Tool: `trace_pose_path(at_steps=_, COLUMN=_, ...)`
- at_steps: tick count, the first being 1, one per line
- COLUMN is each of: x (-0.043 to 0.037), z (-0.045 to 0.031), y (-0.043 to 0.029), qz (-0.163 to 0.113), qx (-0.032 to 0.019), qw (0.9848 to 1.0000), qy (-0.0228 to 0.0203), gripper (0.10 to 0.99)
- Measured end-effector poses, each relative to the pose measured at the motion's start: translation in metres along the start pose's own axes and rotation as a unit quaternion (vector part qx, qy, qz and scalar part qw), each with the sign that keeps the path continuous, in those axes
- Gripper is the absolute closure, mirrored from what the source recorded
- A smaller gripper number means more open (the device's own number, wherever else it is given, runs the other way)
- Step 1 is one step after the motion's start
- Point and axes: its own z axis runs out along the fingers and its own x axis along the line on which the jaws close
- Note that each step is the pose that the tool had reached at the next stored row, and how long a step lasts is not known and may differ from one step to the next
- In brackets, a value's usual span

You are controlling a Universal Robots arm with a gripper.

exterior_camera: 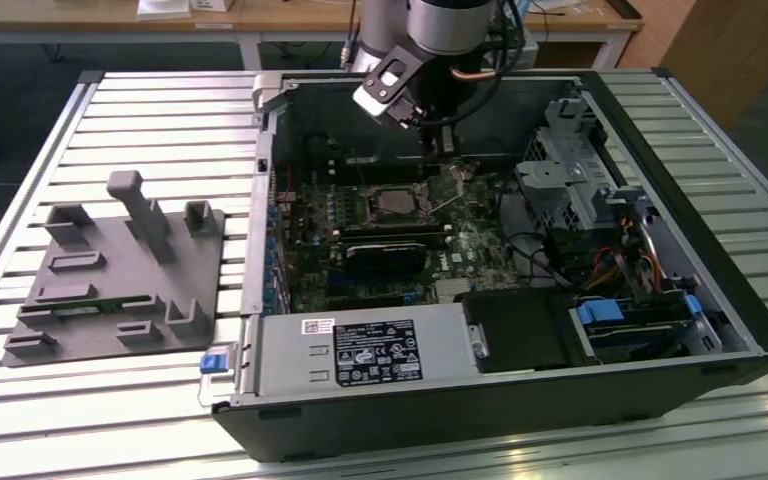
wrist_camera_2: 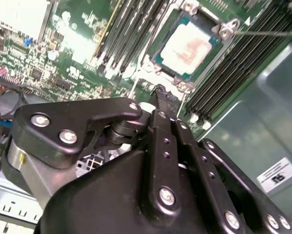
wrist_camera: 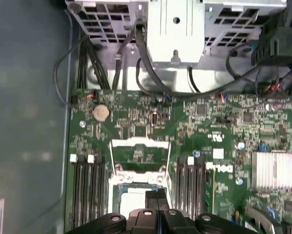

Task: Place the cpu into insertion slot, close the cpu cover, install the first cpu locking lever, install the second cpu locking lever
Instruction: 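Close the cpu cover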

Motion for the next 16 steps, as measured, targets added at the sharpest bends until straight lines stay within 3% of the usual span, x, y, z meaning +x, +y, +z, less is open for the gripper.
trace_pose_path(at_steps=7, x=0.0011, z=0.0021, y=0.0091, qz=0.0, qx=0.0023, qw=1.0, qy=0.0, gripper=0.98)
trace_pose_path(at_steps=16, x=0.0057, z=0.0055, y=0.0139, qz=-0.013, qx=0.0038, qw=0.9999, qy=0.0007, gripper=0.98)
